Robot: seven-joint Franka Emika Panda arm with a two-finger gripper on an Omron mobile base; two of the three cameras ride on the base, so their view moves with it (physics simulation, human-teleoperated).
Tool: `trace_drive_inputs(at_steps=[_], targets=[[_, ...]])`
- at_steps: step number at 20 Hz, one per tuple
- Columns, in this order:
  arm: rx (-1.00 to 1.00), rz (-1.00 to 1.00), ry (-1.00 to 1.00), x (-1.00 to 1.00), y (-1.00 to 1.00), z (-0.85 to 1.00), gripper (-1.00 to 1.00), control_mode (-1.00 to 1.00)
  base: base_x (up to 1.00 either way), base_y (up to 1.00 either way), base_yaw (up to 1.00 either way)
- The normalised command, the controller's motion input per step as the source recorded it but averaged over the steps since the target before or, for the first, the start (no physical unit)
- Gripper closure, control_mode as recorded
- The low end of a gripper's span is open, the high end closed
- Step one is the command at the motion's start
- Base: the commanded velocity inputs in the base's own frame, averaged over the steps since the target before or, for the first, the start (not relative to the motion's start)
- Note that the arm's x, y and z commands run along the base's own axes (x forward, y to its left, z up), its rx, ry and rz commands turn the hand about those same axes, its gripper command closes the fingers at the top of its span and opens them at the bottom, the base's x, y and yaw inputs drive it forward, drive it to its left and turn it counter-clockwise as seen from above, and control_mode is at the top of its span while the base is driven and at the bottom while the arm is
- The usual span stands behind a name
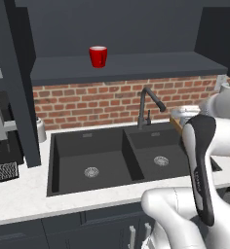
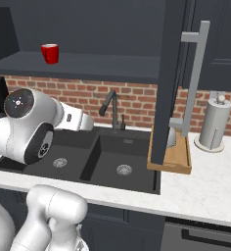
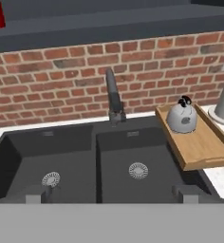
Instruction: Pick the kettle from the counter and place it on the tray. Then pick the mug from the cabinet and place it on the tray. Then close the cabinet doors.
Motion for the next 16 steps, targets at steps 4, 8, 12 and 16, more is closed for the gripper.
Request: trace_drive_inputs(at_steps=[4,8,12,16], targets=[[-0.01,0.11,-0.12,-0.12,0.55,0.44,-1.00,-1.00,0.00,0.00,0.00],[-0.01,0.02,-0.07,0.00,0.58,0.50,-1.00,-1.00,0.00,0.00,0.00],[-0.02,0.00,-0.12,0.00,0.63,0.54,-1.00,-1.00,0.00,0.00,0.00],[-0.01,-0.01,-0.07,0.00,0.54,0.43,-1.00,-1.00,0.00,0.00,0.00]])
